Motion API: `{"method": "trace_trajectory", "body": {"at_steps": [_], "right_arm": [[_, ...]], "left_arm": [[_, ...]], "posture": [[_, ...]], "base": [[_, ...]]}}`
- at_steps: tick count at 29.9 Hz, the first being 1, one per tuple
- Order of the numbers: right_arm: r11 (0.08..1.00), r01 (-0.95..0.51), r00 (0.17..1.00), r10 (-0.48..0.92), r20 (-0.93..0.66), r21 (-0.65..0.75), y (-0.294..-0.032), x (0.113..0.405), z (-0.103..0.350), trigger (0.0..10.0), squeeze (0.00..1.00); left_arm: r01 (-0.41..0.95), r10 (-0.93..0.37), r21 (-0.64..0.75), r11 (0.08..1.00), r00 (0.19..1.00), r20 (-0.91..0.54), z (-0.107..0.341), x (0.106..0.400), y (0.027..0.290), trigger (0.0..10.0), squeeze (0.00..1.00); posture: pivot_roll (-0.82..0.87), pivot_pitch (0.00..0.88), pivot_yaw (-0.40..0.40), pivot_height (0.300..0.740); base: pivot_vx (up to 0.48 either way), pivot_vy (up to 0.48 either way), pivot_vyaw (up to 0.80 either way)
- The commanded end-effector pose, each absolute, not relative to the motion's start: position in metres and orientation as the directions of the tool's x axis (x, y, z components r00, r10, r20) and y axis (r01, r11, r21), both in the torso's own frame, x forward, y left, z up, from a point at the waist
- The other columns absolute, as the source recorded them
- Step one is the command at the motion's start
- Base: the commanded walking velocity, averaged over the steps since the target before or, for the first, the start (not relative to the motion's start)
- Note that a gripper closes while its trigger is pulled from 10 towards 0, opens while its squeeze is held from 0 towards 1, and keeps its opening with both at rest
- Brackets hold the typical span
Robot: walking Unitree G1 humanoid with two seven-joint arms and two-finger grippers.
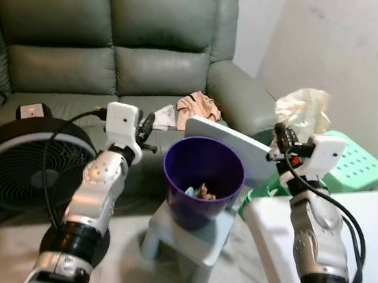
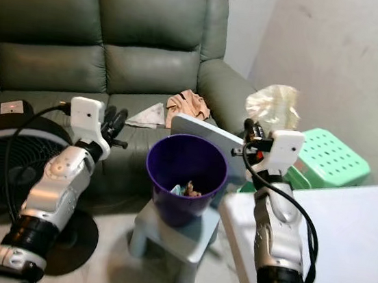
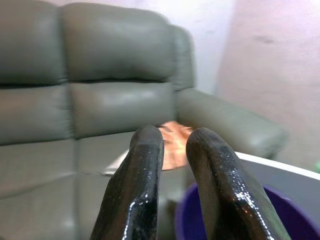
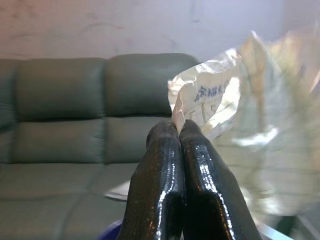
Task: Picking trash to rubbish bin
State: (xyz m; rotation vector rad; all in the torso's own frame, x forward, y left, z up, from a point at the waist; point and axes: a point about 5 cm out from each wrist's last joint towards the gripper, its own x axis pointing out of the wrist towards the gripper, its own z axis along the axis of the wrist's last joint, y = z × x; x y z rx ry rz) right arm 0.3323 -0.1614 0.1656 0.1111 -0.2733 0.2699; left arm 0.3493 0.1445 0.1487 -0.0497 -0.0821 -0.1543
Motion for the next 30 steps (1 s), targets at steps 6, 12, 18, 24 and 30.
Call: {"method": "trace_trajectory", "body": {"at_steps": [6, 12, 18, 24, 30], "right_arm": [[0.962, -0.273, 0.927, 0.257, 0.273, 0.022, -0.17, 0.334, 0.168, 10.0, 0.0], [0.953, -0.3, 0.915, 0.299, 0.27, -0.036, -0.167, 0.336, 0.171, 10.0, 0.0], [0.947, -0.316, 0.909, 0.32, 0.266, -0.059, -0.166, 0.34, 0.174, 10.0, 0.0], [0.946, -0.323, 0.911, 0.316, 0.263, -0.017, -0.166, 0.346, 0.176, 10.0, 0.0], [0.954, -0.299, 0.935, 0.3, 0.19, -0.033, -0.163, 0.354, 0.171, 10.0, 0.0]], "left_arm": [[0.154, -0.152, -0.019, 0.988, 0.982, 0.109, 0.151, 0.348, 0.137, 10.0, 0.0], [0.147, -0.143, -0.024, 0.989, 0.982, 0.12, 0.152, 0.347, 0.137, 10.0, 0.0], [0.143, -0.139, -0.026, 0.989, 0.983, 0.121, 0.152, 0.345, 0.136, 10.0, 0.0], [0.146, -0.142, -0.027, 0.989, 0.982, 0.123, 0.152, 0.345, 0.135, 10.0, 0.0], [0.189, -0.186, -0.009, 0.982, 0.973, 0.139, 0.153, 0.342, 0.129, 10.0, 0.0]], "posture": [[0.14, 0.004, -0.054, 0.74], [0.14, 0.018, -0.062, 0.74], [0.14, 0.023, -0.067, 0.74], [0.15, 0.025, -0.073, 0.74], [0.15, 0.028, -0.075, 0.74]], "base": [[0.0, 0.0, 0.0], [0.0, 0.0, 0.4], [0.0, 0.0, 0.8], [0.0, 0.0, 0.44], [0.0, 0.0, 0.0]]}}
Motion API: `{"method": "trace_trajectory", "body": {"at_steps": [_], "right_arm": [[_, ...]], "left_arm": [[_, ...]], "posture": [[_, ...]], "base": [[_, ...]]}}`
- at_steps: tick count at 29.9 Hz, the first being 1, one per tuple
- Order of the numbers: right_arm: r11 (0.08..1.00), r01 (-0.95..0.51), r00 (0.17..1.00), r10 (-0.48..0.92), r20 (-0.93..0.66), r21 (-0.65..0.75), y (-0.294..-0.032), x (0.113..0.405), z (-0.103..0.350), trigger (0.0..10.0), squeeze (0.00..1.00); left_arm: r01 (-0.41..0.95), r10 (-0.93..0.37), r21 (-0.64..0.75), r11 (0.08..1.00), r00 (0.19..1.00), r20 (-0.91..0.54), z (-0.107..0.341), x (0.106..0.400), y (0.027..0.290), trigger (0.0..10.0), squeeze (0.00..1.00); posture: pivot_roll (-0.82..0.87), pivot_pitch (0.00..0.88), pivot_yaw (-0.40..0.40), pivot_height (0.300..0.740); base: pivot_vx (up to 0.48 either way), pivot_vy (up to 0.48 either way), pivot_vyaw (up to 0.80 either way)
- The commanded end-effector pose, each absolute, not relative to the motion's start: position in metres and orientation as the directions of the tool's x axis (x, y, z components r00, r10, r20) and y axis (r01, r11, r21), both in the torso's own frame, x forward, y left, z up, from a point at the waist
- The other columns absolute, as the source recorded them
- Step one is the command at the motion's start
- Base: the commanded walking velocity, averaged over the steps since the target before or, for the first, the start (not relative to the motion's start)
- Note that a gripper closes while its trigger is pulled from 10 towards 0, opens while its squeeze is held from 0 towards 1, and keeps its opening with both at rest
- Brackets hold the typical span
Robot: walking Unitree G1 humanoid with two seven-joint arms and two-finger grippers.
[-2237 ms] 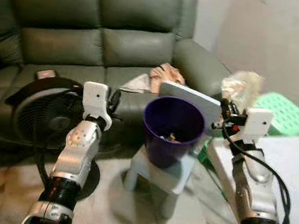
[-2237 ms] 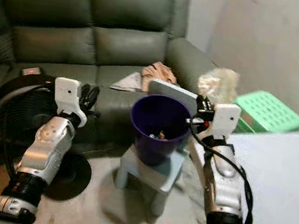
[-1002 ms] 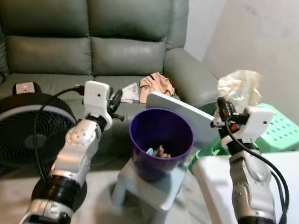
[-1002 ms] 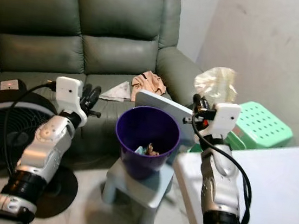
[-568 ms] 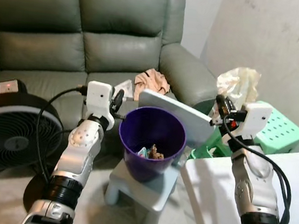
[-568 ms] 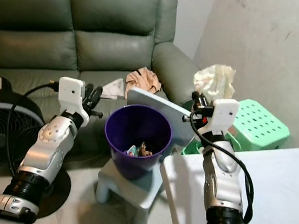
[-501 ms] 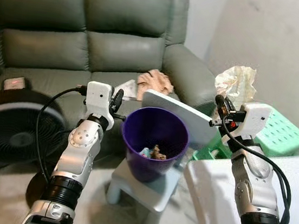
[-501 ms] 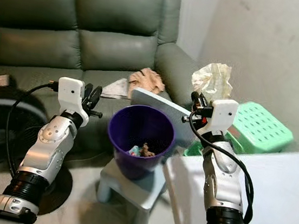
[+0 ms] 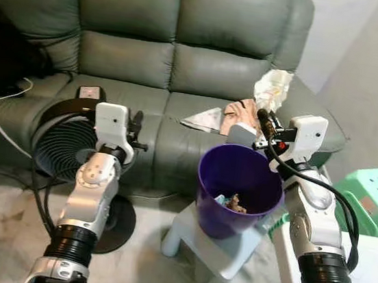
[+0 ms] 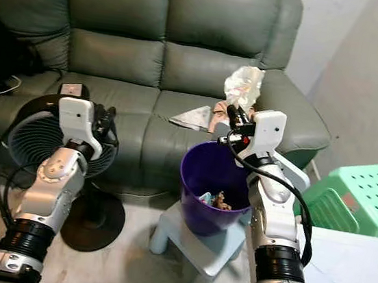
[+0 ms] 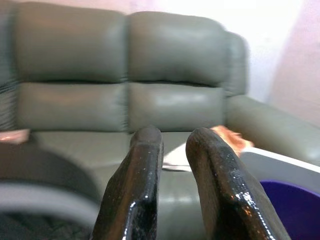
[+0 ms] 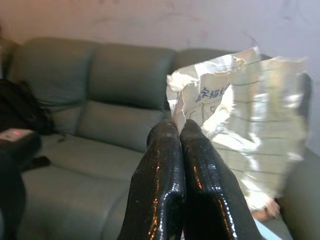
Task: Picking trash to rubbish bin
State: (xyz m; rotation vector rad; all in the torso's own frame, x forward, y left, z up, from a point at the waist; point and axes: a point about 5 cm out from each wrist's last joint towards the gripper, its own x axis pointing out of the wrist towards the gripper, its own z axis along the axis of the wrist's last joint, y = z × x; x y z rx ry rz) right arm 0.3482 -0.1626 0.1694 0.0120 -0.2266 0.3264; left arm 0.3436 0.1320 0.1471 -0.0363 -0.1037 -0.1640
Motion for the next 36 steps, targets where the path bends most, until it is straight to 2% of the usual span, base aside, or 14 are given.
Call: {"method": "trace_trajectory", "body": {"at_steps": [1, 6, 15, 24, 36], "right_arm": [[0.952, -0.304, 0.938, 0.307, 0.158, -0.041, -0.161, 0.356, 0.168, 10.0, 0.0], [0.933, -0.344, 0.936, 0.35, 0.046, -0.107, -0.15, 0.366, 0.159, 10.0, 0.0], [0.92, -0.369, 0.929, 0.37, -0.017, -0.128, -0.135, 0.38, 0.158, 10.0, 0.0], [0.929, -0.349, 0.937, 0.345, -0.052, -0.12, -0.119, 0.397, 0.168, 10.0, 0.0], [0.931, -0.34, 0.939, 0.329, -0.101, -0.134, -0.103, 0.403, 0.17, 10.0, 0.0]], "left_arm": [[0.208, -0.205, -0.008, 0.978, 0.968, 0.143, 0.152, 0.34, 0.126, 10.0, 0.0], [0.282, -0.276, -0.023, 0.959, 0.951, 0.139, 0.147, 0.329, 0.108, 10.0, 0.0], [0.355, -0.347, -0.037, 0.934, 0.927, 0.138, 0.142, 0.311, 0.083, 10.0, 0.0], [0.42, -0.412, -0.051, 0.906, 0.903, 0.119, 0.13, 0.277, 0.056, 10.0, 0.0], [0.423, -0.414, -0.05, 0.905, 0.9, 0.134, 0.135, 0.255, 0.048, 10.0, 0.0]], "posture": [[0.15, 0.03, -0.075, 0.74], [0.15, 0.042, -0.079, 0.74], [0.17, 0.068, -0.105, 0.74], [0.21, 0.111, -0.144, 0.74], [0.26, 0.155, -0.189, 0.74]], "base": [[0.0, 0.0, 0.0], [0.0, 0.0, 0.0], [0.0, 0.0, 0.0], [0.0, 0.0, 0.0], [0.0, 0.0, 0.0]]}}
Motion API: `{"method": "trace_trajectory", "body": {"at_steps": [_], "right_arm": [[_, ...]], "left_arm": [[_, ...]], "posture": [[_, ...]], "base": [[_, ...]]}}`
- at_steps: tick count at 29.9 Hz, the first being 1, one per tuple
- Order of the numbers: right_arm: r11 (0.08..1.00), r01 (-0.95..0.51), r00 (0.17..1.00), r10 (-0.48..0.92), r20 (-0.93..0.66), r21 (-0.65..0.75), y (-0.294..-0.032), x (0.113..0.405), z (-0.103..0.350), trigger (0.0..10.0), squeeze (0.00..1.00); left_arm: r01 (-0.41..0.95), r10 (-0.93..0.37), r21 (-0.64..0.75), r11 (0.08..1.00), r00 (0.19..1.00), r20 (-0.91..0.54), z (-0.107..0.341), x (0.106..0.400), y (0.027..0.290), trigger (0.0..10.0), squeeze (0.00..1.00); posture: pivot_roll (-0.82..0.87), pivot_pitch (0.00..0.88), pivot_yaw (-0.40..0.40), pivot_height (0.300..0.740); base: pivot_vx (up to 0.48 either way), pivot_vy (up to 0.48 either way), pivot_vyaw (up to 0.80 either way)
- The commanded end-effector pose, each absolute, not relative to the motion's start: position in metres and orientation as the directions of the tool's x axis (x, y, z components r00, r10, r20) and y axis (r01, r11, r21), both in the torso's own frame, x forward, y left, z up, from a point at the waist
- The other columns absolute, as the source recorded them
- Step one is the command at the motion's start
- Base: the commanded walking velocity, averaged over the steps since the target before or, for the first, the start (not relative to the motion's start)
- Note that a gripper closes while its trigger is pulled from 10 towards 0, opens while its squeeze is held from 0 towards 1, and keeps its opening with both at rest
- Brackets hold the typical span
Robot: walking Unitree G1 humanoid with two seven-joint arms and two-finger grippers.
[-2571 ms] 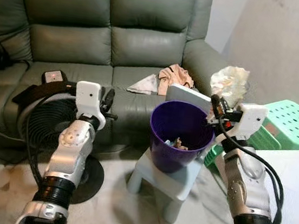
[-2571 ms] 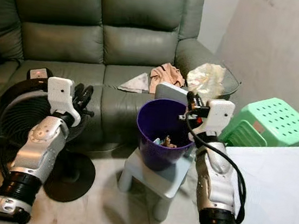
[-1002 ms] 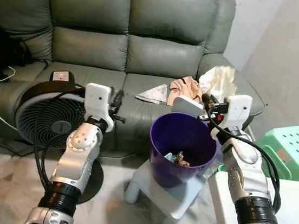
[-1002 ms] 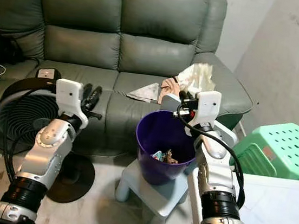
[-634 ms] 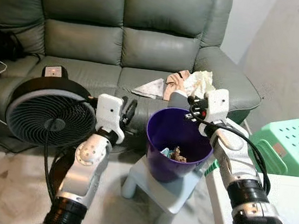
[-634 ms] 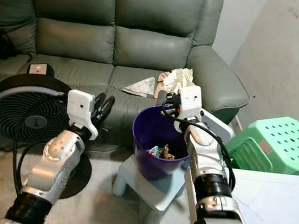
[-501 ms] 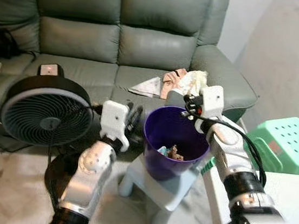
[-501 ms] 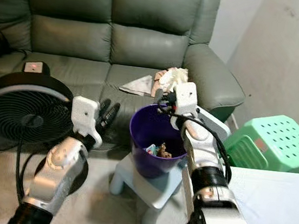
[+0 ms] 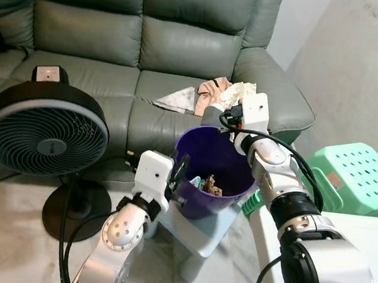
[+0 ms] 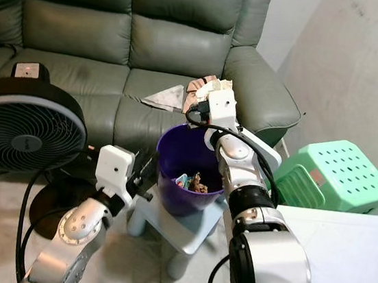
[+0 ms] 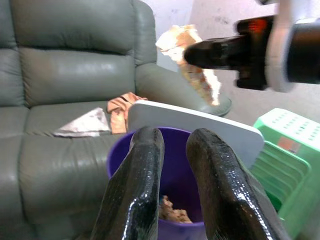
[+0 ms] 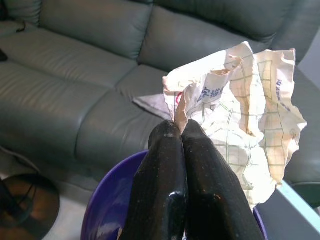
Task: Picking trash to rubbish bin
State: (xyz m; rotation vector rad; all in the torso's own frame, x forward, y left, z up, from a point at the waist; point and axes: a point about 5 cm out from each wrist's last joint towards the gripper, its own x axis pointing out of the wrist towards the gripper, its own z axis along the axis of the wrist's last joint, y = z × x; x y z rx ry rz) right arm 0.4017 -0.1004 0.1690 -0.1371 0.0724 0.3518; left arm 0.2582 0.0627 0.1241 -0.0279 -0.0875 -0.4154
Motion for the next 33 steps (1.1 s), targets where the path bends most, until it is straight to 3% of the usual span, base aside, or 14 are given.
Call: {"method": "trace_trajectory", "body": {"at_steps": [1, 9, 20, 22, 33], "right_arm": [[0.928, -0.346, 0.937, 0.334, -0.106, -0.135, -0.101, 0.403, 0.169, 10.0, 0.0], [0.926, -0.346, 0.935, 0.327, -0.137, -0.149, -0.095, 0.402, 0.163, 10.0, 0.0], [0.944, -0.327, 0.925, 0.327, -0.191, 0.033, -0.099, 0.397, 0.146, 10.0, 0.0], [0.928, -0.36, 0.919, 0.37, -0.134, 0.096, -0.098, 0.396, 0.148, 10.0, 0.0], [0.943, -0.314, 0.939, 0.326, -0.11, 0.114, -0.101, 0.395, 0.147, 10.0, 0.0]], "left_arm": [[0.421, -0.409, -0.059, 0.905, 0.901, 0.143, 0.138, 0.253, 0.049, 10.0, 0.0], [0.427, -0.411, -0.085, 0.9, 0.897, 0.162, 0.145, 0.24, 0.047, 10.0, 0.0], [0.433, -0.414, -0.104, 0.895, 0.895, 0.165, 0.154, 0.226, 0.046, 10.0, 0.0], [0.434, -0.414, -0.103, 0.895, 0.895, 0.166, 0.158, 0.22, 0.048, 10.0, 0.0], [0.45, -0.429, -0.126, 0.884, 0.889, 0.158, 0.173, 0.205, 0.055, 10.0, 0.0]], "posture": [[0.26, 0.159, -0.192, 0.74], [0.26, 0.216, -0.202, 0.74], [0.27, 0.276, -0.194, 0.74], [0.29, 0.299, -0.181, 0.74], [0.34, 0.378, -0.128, 0.74]], "base": [[0.0, 0.0, 0.0], [0.0, 0.0, 0.0], [0.0, 0.0, 0.0], [0.0, 0.0, 0.0], [0.0, 0.0, 0.0]]}}
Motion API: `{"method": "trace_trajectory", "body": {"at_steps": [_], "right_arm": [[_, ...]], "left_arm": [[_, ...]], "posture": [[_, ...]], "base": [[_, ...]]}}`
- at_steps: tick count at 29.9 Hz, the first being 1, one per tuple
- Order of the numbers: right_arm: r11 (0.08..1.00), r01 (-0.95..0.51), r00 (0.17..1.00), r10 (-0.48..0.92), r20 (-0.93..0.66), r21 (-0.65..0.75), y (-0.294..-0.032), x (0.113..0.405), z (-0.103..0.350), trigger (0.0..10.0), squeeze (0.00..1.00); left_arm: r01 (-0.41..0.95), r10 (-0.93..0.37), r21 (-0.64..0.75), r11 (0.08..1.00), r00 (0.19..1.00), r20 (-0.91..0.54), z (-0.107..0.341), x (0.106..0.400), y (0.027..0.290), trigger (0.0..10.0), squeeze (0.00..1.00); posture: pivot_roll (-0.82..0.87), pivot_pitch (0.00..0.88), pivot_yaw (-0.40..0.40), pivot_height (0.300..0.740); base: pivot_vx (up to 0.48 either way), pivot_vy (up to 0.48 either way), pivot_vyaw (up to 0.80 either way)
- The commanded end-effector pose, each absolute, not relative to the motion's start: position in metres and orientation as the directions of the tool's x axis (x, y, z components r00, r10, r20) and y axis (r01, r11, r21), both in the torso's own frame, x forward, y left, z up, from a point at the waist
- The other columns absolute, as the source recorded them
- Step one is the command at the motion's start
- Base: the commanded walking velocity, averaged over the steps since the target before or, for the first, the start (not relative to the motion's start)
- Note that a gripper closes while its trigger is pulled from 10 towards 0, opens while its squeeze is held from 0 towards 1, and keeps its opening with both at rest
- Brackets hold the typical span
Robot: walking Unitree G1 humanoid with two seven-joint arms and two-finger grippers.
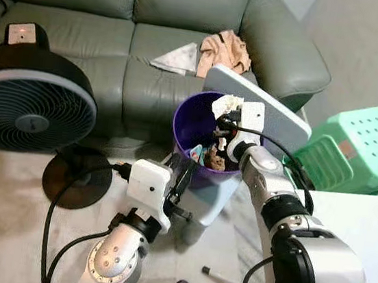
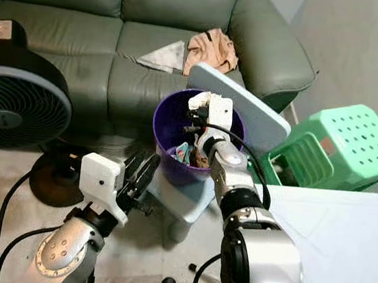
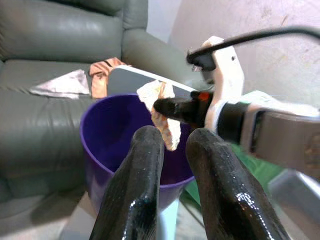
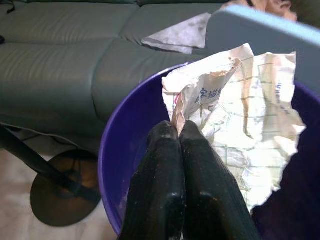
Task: Picking trash to rubbish bin
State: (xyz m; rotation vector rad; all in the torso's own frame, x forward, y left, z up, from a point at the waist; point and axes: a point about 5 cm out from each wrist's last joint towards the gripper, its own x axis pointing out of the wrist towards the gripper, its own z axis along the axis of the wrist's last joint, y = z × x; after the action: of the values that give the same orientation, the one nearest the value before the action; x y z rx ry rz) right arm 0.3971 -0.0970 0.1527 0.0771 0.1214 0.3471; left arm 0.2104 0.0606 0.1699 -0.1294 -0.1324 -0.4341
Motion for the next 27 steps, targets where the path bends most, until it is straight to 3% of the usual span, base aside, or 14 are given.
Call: {"method": "trace_trajectory", "body": {"at_steps": [1, 7, 8, 27], "right_arm": [[0.943, -0.31, 0.941, 0.322, -0.102, 0.12, -0.101, 0.395, 0.147, 10.0, 0.0], [0.943, -0.3, 0.947, 0.312, -0.07, 0.147, -0.098, 0.394, 0.147, 10.0, 0.0], [0.938, -0.304, 0.946, 0.317, -0.06, 0.169, -0.096, 0.393, 0.149, 10.0, 1.0], [0.91, -0.352, 0.935, 0.352, 0.041, 0.219, -0.087, 0.397, 0.169, 10.0, 1.0]], "left_arm": [[0.45, -0.429, -0.143, 0.881, 0.89, 0.157, 0.174, 0.203, 0.056, 10.0, 0.0], [0.443, -0.429, -0.168, 0.881, 0.896, 0.114, 0.171, 0.194, 0.061, 10.0, 0.0], [0.445, -0.43, -0.175, 0.878, 0.895, 0.114, 0.173, 0.193, 0.06, 10.0, 0.0], [0.42, -0.404, -0.183, 0.889, 0.907, 0.12, 0.178, 0.2, 0.065, 10.0, 0.0]], "posture": [[0.35, 0.392, -0.118, 0.74], [0.36, 0.423, -0.094, 0.74], [0.36, 0.427, -0.091, 0.74], [0.36, 0.403, -0.105, 0.74]], "base": [[0.0, 0.0, 0.0], [0.0, 0.0, 0.0], [0.0, 0.0, 0.0], [0.0, 0.0, 0.0]]}}
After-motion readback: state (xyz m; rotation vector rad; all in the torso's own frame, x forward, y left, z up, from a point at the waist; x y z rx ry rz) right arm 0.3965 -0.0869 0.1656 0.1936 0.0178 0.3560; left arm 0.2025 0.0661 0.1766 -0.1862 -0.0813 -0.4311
